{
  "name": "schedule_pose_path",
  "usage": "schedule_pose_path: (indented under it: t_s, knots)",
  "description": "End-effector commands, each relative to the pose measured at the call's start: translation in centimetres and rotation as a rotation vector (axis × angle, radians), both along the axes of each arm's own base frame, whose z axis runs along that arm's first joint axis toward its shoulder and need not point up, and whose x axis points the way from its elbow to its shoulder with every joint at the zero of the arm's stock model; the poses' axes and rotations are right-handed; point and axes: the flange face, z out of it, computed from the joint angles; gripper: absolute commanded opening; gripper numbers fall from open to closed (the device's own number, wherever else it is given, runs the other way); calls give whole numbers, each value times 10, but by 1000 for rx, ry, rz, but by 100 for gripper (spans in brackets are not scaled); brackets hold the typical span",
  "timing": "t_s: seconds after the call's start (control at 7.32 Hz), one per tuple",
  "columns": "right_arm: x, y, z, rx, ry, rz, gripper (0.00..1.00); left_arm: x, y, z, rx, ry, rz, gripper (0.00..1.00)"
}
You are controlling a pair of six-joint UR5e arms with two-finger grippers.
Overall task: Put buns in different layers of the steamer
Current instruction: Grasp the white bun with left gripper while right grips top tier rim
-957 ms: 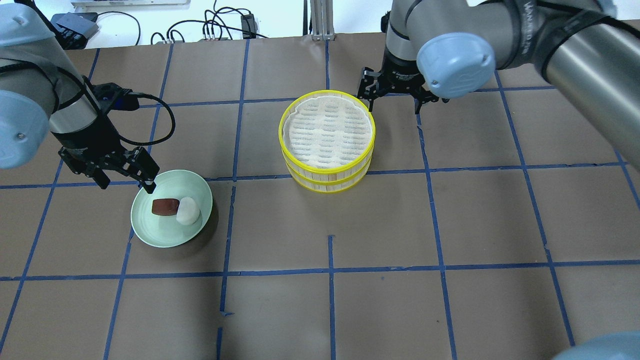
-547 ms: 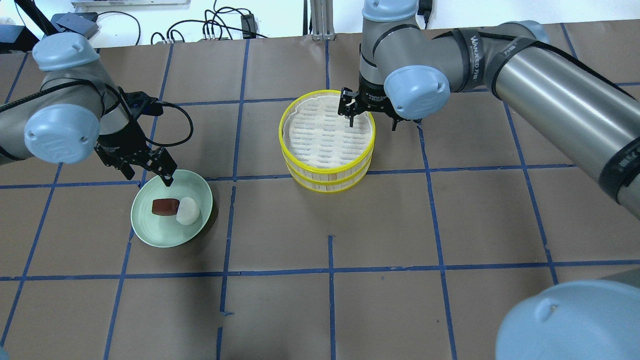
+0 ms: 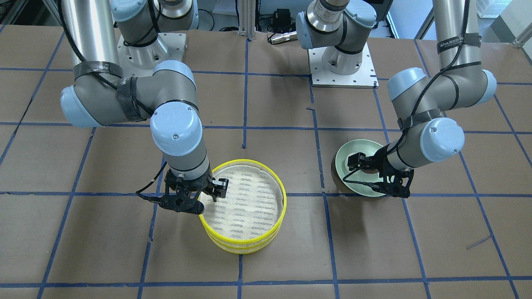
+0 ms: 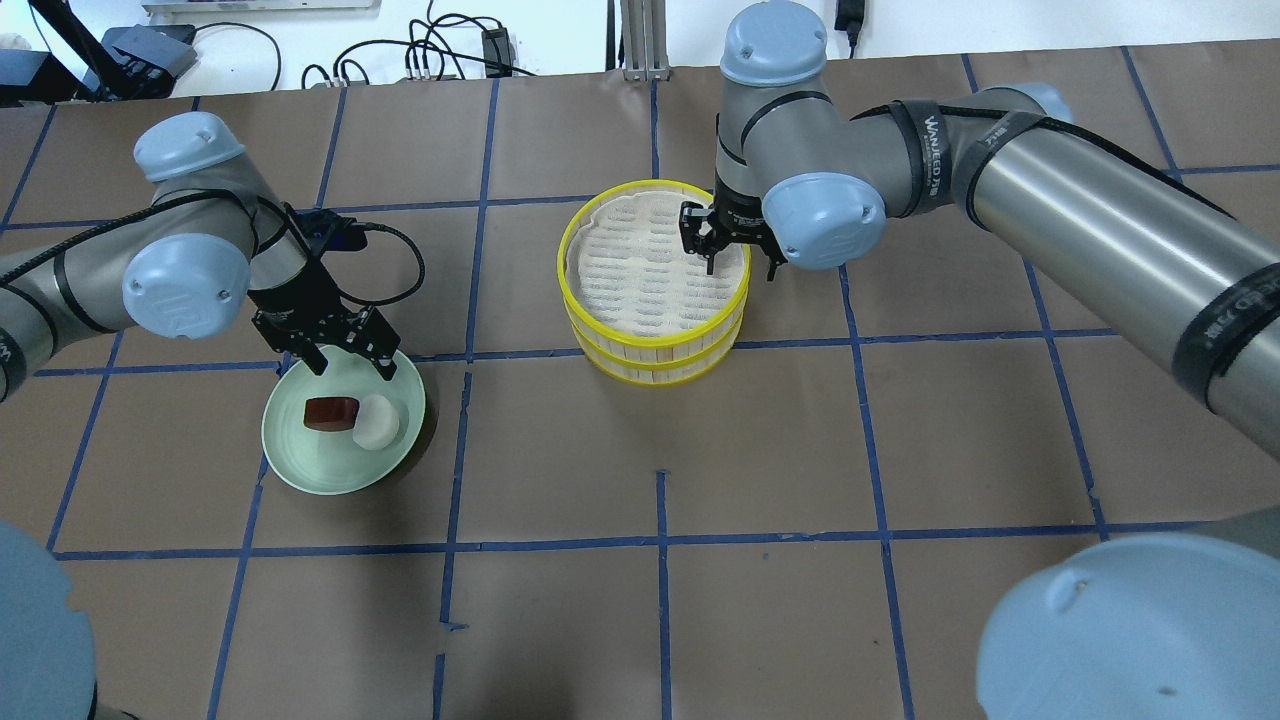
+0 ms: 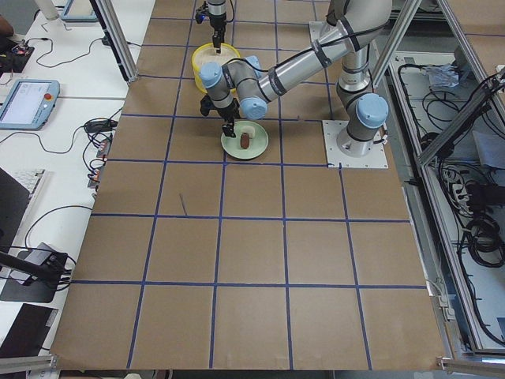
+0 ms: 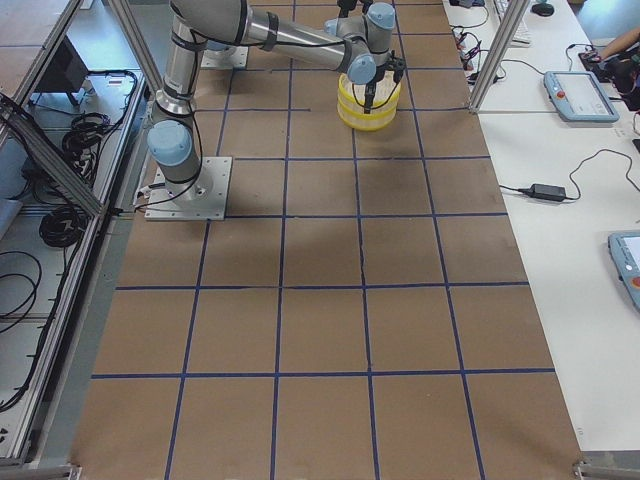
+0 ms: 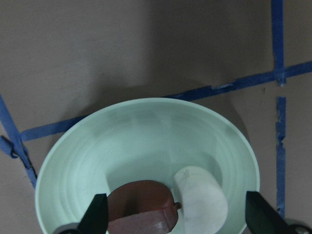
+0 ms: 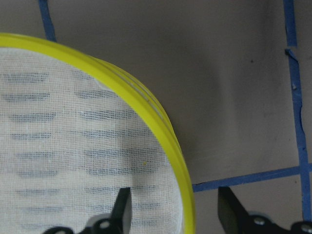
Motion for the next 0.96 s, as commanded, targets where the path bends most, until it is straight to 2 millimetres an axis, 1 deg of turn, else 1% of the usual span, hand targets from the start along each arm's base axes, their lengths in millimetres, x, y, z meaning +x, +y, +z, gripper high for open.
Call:
schedule_pose_path:
  t_s: [0.0, 0.14, 0.27, 0.41, 0.55, 0.68, 0.82]
  knots:
    - [0, -1, 1, -5, 0, 6, 4, -5, 13, -16, 39, 13, 31, 100]
    - [-2, -1, 7, -16, 1, 7, 3, -8, 15, -19, 47, 23, 65, 99]
    - [-2, 1, 4, -8, 4, 7, 2, -16, 15, -19, 44, 54, 83, 100]
    - [-4, 4, 14, -9, 13, 5, 2, -29, 15, -19, 46, 48, 65, 100]
    - [-8, 15, 45, -28, 8, 17, 2, -37, 16, -19, 51, 39, 81, 100]
    - [-25, 26, 77, -6, 11, 60, 2, -37, 15, -17, 46, 37, 86, 100]
    - [-56, 35, 110, 1, 9, 76, 2, -36, 15, -17, 46, 34, 86, 100]
